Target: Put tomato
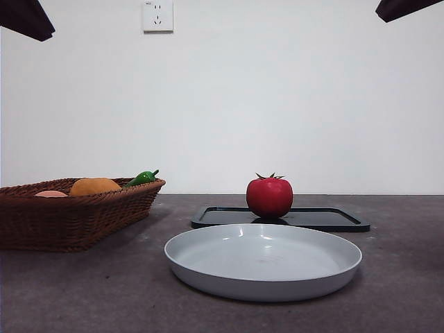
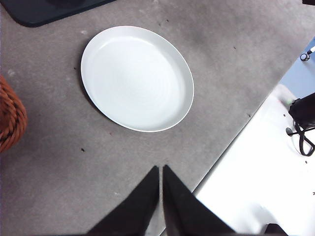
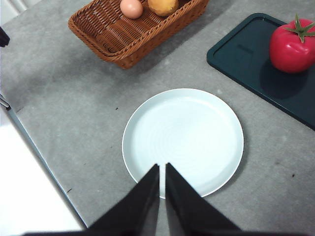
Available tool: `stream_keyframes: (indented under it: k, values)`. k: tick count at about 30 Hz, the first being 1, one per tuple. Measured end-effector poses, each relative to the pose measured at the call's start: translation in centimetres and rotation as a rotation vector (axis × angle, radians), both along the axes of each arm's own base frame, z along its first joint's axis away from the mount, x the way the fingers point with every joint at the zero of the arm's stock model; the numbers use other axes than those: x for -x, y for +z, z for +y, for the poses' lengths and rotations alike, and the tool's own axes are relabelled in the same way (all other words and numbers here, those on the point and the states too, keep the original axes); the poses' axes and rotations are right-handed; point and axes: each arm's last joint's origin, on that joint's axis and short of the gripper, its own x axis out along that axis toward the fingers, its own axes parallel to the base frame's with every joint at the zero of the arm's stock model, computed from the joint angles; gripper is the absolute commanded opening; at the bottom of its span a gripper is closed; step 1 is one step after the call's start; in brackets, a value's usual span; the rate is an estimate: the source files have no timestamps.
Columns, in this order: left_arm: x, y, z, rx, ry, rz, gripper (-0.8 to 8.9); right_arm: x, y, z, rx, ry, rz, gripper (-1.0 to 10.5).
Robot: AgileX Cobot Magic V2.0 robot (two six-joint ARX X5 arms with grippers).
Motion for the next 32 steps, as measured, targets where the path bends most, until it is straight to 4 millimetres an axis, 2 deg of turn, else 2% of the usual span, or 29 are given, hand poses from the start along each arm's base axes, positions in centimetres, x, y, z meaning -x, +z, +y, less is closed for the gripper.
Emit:
stream_keyframes:
  k: [10, 13, 15, 18, 20, 23, 27, 32]
  values:
    - [0.1, 0.0, 0.0, -0.002, 0.000, 0.005, 0.09, 0.0, 0.0, 0.0, 0.000, 0.000, 0.000, 0.1]
    - [0.1, 0.5, 0.1, 0.018, 0.003, -0.050, 0.08, 0.0, 0.0, 0.0, 0.000, 0.000, 0.000, 0.1]
    - [0.3, 1.1, 0.5, 0.034, 0.002, -0.135, 0.08, 0.0, 0.0, 0.0, 0.000, 0.000, 0.000, 0.1]
    - [0.5, 2.8, 1.6, 0.068, 0.045, -0.373, 0.08, 0.0, 0.0, 0.0, 0.000, 0.000, 0.000, 0.1]
    - [0.8, 3.9, 2.8, 0.079, 0.126, -0.564, 0.08, 0.0, 0.0, 0.0, 0.000, 0.000, 0.000, 0.1]
    - [1.5, 4.2, 4.3, 0.069, 0.268, -0.788, 0.08, 0.0, 0.0, 0.0, 0.000, 0.000, 0.000, 0.1]
    - [2.8, 3.4, 5.9, 0.019, 0.484, -1.014, 0.08, 0.0, 0.0, 0.0, 0.000, 0.000, 0.000, 0.1]
    - [4.5, 0.2, 7.1, -0.055, 0.716, -1.135, 0.08, 0.0, 0.0, 0.0, 0.000, 0.000, 0.000, 0.1]
